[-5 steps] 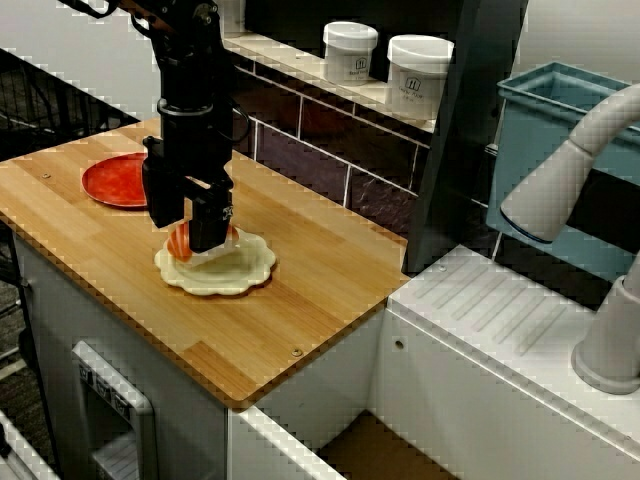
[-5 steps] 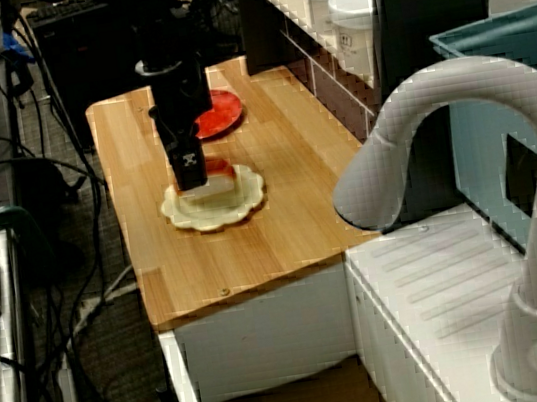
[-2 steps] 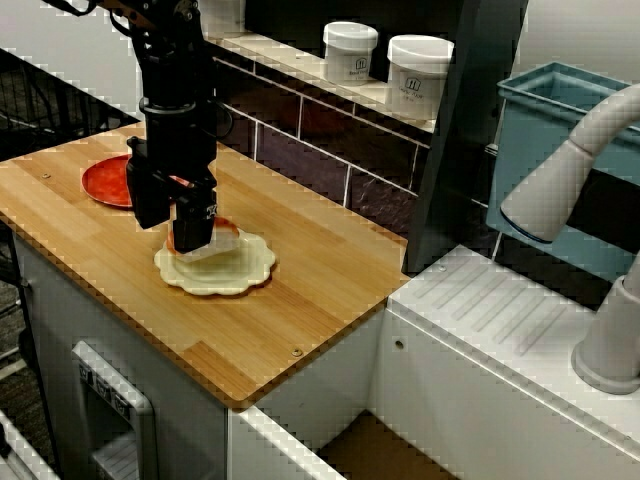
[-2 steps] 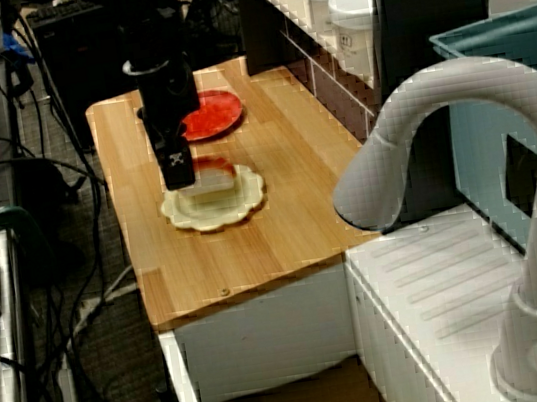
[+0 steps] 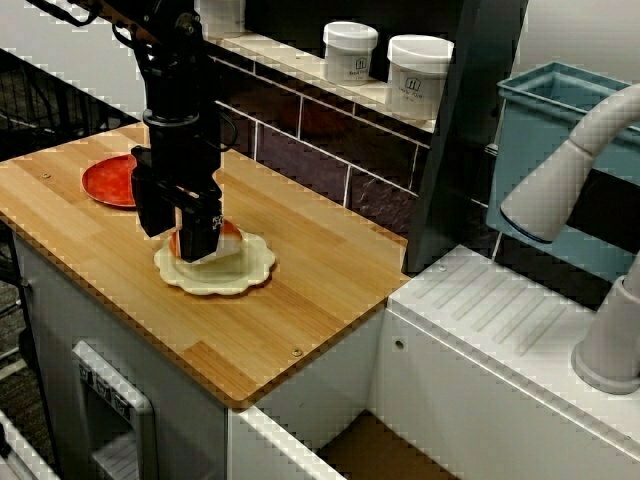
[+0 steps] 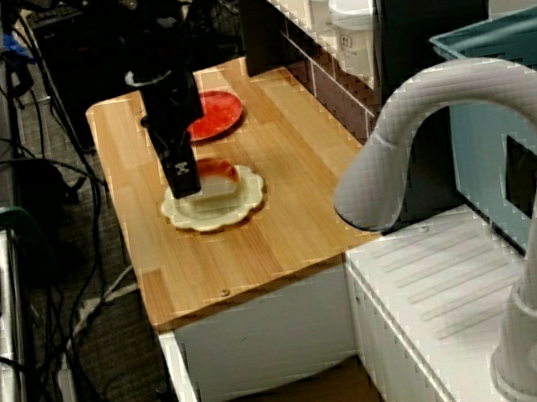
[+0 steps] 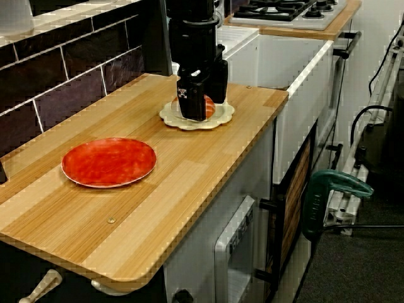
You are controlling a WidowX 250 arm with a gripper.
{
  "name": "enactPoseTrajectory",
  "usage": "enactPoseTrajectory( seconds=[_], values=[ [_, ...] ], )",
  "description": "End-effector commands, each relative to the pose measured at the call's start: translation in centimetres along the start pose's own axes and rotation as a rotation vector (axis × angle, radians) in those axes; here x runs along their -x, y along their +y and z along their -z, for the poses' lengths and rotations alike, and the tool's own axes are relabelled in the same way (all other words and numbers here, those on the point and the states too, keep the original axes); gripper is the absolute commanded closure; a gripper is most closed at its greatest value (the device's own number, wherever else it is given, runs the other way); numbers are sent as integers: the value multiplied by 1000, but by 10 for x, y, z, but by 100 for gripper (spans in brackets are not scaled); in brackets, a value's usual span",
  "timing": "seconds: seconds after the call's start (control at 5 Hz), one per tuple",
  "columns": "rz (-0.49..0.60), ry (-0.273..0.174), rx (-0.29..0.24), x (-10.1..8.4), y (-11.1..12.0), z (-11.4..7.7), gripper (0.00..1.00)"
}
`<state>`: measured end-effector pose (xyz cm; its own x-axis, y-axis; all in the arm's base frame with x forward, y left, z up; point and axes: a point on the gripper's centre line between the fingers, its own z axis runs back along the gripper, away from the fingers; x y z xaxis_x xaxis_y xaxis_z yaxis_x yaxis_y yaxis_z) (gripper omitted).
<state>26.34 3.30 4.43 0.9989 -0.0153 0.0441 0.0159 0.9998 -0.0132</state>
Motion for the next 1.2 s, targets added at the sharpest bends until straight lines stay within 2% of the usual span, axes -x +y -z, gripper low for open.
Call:
enactPoseTrajectory(
  seconds=[0.0, 0.2, 0.4, 0.6, 1.0],
  values=[
    [-14, -24, -4, -13, -2, 0, 0],
    [-20, -28, 5, -14, -4, 3, 4],
    [-30, -24, 7, -18, -5, 6, 100],
    [-35, -12, 19, -20, -4, -2, 100],
    [-38, -24, 55, -17, 5, -32, 100]
  ],
)
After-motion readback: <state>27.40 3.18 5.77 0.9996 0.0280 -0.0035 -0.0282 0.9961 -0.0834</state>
